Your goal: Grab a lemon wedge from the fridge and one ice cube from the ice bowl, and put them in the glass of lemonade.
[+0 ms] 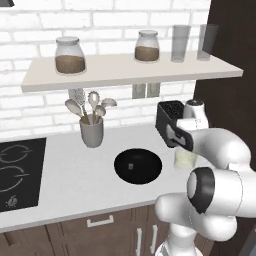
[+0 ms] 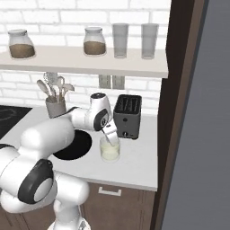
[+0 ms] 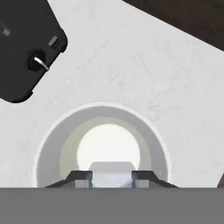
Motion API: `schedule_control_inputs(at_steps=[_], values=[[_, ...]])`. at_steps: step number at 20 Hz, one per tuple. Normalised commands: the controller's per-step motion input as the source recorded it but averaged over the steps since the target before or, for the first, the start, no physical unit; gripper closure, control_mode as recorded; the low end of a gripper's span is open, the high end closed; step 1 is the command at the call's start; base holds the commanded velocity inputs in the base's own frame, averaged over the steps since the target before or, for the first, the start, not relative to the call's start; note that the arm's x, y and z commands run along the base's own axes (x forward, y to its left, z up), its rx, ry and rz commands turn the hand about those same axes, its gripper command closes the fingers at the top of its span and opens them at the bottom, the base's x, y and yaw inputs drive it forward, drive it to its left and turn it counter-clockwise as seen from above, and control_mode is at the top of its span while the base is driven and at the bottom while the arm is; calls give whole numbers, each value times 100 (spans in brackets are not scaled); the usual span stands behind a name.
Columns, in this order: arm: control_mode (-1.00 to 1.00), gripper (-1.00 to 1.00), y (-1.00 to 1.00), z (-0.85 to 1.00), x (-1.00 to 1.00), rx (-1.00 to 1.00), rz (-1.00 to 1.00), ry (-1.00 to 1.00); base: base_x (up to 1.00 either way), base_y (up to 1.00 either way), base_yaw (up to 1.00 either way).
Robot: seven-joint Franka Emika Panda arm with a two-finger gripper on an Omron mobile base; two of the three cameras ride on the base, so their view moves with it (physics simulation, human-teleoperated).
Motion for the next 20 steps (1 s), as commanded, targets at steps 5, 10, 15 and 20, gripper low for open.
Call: schedule_control_inputs(at_steps=[5, 10, 15, 20], values=[[-100, 100, 0, -34, 30, -1, 0, 8, 0, 0, 0], [-100, 100, 0, -24, 31, 0, 0, 7, 0, 0, 0], [-100, -100, 0, 32, 18, 0, -2, -4, 0, 0, 0], [-100, -100, 0, 90, -3, 0, -2, -13, 0, 0, 0]])
